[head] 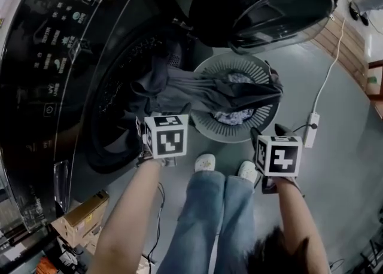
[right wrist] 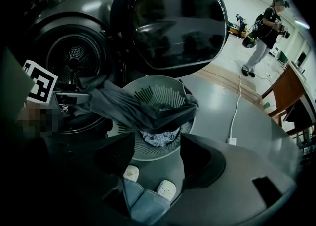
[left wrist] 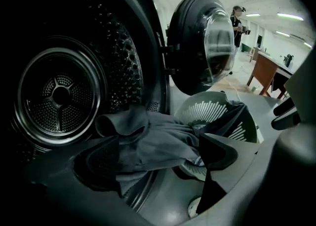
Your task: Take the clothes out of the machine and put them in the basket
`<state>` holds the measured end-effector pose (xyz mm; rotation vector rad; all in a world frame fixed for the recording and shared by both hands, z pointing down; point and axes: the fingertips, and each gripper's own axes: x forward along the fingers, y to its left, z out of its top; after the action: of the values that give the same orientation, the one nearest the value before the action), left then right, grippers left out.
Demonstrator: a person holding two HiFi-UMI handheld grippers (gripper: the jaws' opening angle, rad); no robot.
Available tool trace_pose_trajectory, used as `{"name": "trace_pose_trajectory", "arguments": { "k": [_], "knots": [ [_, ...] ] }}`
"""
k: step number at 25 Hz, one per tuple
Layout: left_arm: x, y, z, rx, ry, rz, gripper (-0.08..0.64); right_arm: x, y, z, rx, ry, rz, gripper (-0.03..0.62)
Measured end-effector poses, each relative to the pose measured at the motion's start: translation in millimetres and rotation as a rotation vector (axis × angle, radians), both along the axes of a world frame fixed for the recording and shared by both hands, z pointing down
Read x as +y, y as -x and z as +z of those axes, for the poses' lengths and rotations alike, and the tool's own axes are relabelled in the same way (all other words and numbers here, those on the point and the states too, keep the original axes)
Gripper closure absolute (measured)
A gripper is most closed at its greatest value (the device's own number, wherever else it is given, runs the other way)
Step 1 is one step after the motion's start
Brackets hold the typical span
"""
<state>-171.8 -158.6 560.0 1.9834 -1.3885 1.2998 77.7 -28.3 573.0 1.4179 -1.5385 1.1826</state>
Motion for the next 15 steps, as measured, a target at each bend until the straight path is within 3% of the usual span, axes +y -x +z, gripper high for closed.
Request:
{"name": "trace_pose_trajectory", "arguments": {
  "k": [8, 15],
  "knots": [
    [-29.9, 68.5, 10.9, -0.192, -0.045, -0.043, 0.049, -15.7, 20.3, 0.2, 0.007, -0.005, -0.014, 0.304],
    [-46.0, 83.3, 51.4, -0.199, 0.037, -0.070, 0.038, -20.1, 29.0, 11.8, 0.003, -0.008, -0.020, 0.305]
  ]
}}
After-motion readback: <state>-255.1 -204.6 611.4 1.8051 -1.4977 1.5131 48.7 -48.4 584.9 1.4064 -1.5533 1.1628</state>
